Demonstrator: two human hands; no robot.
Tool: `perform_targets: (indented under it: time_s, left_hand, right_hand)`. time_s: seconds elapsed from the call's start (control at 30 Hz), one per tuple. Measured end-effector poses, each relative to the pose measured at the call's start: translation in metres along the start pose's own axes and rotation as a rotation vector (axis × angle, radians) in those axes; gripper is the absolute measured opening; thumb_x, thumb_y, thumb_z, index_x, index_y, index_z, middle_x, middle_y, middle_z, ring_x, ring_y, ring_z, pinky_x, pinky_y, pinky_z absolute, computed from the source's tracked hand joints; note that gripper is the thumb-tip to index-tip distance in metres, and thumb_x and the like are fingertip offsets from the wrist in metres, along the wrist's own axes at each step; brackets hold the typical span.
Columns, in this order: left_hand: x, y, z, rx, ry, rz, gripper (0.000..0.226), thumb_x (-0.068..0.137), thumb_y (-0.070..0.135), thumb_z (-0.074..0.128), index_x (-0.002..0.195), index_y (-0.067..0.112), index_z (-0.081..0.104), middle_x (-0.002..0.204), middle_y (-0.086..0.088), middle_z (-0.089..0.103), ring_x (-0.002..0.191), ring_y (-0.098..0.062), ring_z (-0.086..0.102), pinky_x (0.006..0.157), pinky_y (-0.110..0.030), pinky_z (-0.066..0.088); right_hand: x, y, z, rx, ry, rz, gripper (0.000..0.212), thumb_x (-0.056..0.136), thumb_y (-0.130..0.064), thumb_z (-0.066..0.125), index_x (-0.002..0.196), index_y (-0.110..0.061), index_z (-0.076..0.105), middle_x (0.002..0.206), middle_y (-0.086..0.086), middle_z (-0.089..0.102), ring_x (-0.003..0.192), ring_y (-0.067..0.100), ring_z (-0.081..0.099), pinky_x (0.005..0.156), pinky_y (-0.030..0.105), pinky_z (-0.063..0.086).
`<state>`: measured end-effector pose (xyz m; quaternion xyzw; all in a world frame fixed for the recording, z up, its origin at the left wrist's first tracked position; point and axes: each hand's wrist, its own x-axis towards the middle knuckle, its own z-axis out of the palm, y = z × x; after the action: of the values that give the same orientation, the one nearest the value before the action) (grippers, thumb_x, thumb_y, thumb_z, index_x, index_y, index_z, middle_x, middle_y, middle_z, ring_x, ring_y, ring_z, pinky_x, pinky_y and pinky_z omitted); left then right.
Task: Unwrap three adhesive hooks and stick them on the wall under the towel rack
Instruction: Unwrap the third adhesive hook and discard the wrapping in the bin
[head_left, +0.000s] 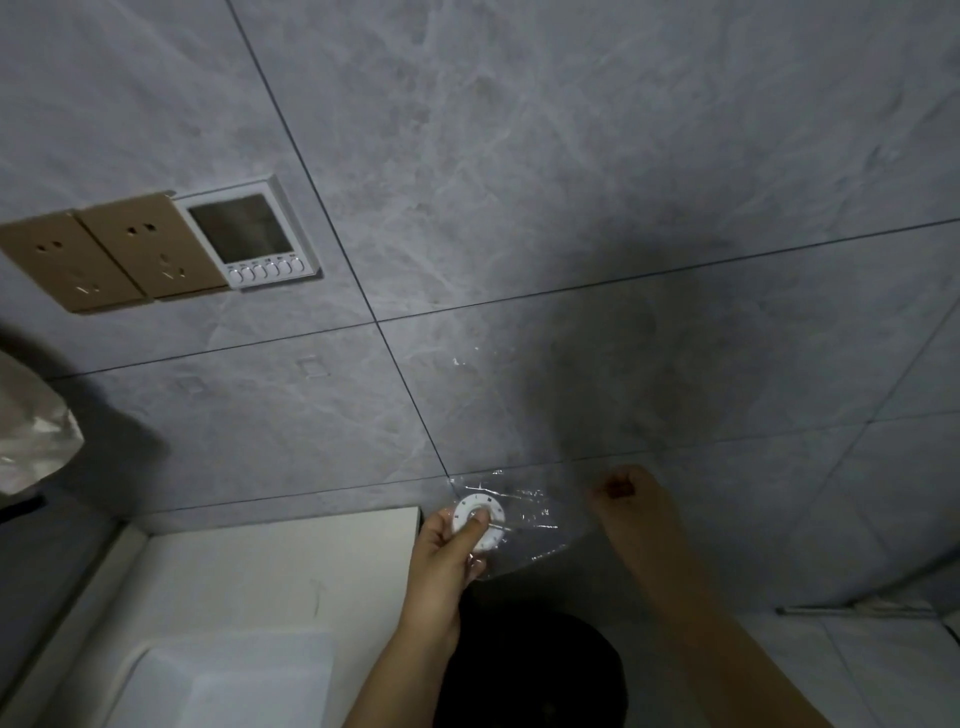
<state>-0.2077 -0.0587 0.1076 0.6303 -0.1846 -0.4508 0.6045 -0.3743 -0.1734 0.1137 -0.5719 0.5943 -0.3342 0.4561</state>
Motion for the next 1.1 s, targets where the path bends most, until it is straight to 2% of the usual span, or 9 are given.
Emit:
perform_targets:
  time_s: [0.07, 0.13, 0.3, 0.47, 0.57, 0.73, 0.9, 1.0, 1.1]
  left_hand:
    - [0.001, 0.002, 0.002, 0.010, -0.007, 0.003, 0.021, 0.083, 0.025, 0.070, 0.101, 0.016, 0.065, 0.099, -0.008, 0.075, 0.088, -0.018, 0.070, 0.073, -0.030, 0.050]
    - [0.002, 0.003, 0.004, 0.024, -0.015, 0.007, 0.022, 0.082, 0.026, 0.071, 0.102, 0.018, 0.065, 0.099, -0.006, 0.075, 0.087, -0.016, 0.069, 0.071, -0.028, 0.049]
    - [0.002, 0.006, 0.008, 0.061, -0.088, -0.008, 0.030, 0.079, 0.029, 0.073, 0.107, 0.021, 0.065, 0.103, -0.004, 0.076, 0.093, -0.021, 0.071, 0.071, -0.029, 0.053]
    - [0.001, 0.007, 0.010, 0.135, -0.131, -0.008, 0.027, 0.081, 0.034, 0.071, 0.107, 0.030, 0.065, 0.103, 0.005, 0.075, 0.096, -0.016, 0.071, 0.078, -0.029, 0.055]
    - [0.000, 0.008, 0.009, 0.150, -0.145, -0.001, 0.024, 0.081, 0.032, 0.071, 0.104, 0.029, 0.066, 0.099, 0.004, 0.075, 0.091, -0.015, 0.072, 0.071, -0.024, 0.057]
    - [-0.003, 0.008, 0.011, 0.147, -0.259, -0.027, 0.041, 0.074, 0.035, 0.073, 0.112, 0.021, 0.064, 0.110, -0.008, 0.073, 0.105, -0.027, 0.068, 0.094, -0.044, 0.052]
    - [-0.004, 0.008, 0.011, 0.054, -0.326, -0.092, 0.029, 0.091, 0.024, 0.056, 0.119, 0.017, 0.063, 0.118, -0.009, 0.071, 0.112, -0.025, 0.066, 0.100, -0.040, 0.049]
    - [-0.004, 0.008, 0.011, 0.077, -0.342, -0.089, 0.027, 0.090, 0.018, 0.055, 0.115, 0.020, 0.067, 0.115, -0.007, 0.073, 0.108, -0.022, 0.067, 0.090, -0.032, 0.052]
    - [-0.005, 0.006, 0.013, 0.096, -0.334, -0.080, 0.029, 0.093, 0.012, 0.052, 0.118, 0.015, 0.064, 0.115, -0.009, 0.072, 0.111, -0.027, 0.066, 0.095, -0.036, 0.052]
  right_hand:
    - [0.000, -0.007, -0.006, -0.026, 0.000, -0.140, 0.019, 0.072, -0.010, 0.069, 0.067, -0.024, 0.056, 0.063, -0.007, 0.061, 0.060, 0.009, 0.058, 0.057, 0.016, 0.042]
    - [-0.001, -0.013, -0.010, -0.078, -0.166, -0.190, 0.027, 0.070, -0.010, 0.072, 0.057, -0.025, 0.054, 0.048, -0.010, 0.057, 0.044, -0.001, 0.054, 0.045, 0.005, 0.037]
    - [0.000, -0.013, -0.010, -0.326, -0.277, -0.304, 0.021, 0.067, -0.024, 0.076, 0.054, -0.023, 0.059, 0.049, -0.010, 0.055, 0.050, 0.000, 0.053, 0.053, 0.015, 0.043]
    - [-0.006, -0.015, -0.008, -0.239, -0.351, -0.258, 0.034, 0.070, -0.034, 0.078, 0.042, -0.037, 0.058, 0.044, -0.028, 0.058, 0.044, -0.013, 0.054, 0.047, 0.002, 0.038]
    - [-0.007, -0.015, -0.010, -0.184, -0.390, -0.198, 0.022, 0.074, -0.039, 0.074, 0.055, -0.028, 0.068, 0.043, -0.017, 0.061, 0.039, -0.006, 0.054, 0.043, 0.005, 0.039]
    - [-0.007, -0.011, -0.009, -0.016, -0.465, -0.117, 0.005, 0.079, -0.019, 0.073, 0.083, -0.020, 0.076, 0.055, -0.017, 0.070, 0.053, -0.004, 0.064, 0.050, 0.011, 0.048]
    - [-0.009, -0.005, -0.008, 0.069, -0.458, -0.066, 0.015, 0.075, -0.015, 0.076, 0.089, -0.008, 0.075, 0.063, -0.006, 0.072, 0.056, 0.000, 0.065, 0.056, 0.015, 0.053]
    - [-0.006, 0.000, -0.006, 0.064, -0.452, -0.018, 0.022, 0.073, -0.017, 0.078, 0.092, -0.007, 0.075, 0.080, 0.009, 0.075, 0.074, 0.017, 0.071, 0.072, 0.030, 0.059]
    - [-0.006, 0.005, -0.002, 0.126, -0.431, 0.046, 0.025, 0.071, -0.013, 0.080, 0.095, -0.008, 0.074, 0.085, 0.011, 0.076, 0.075, 0.019, 0.071, 0.068, 0.029, 0.059]
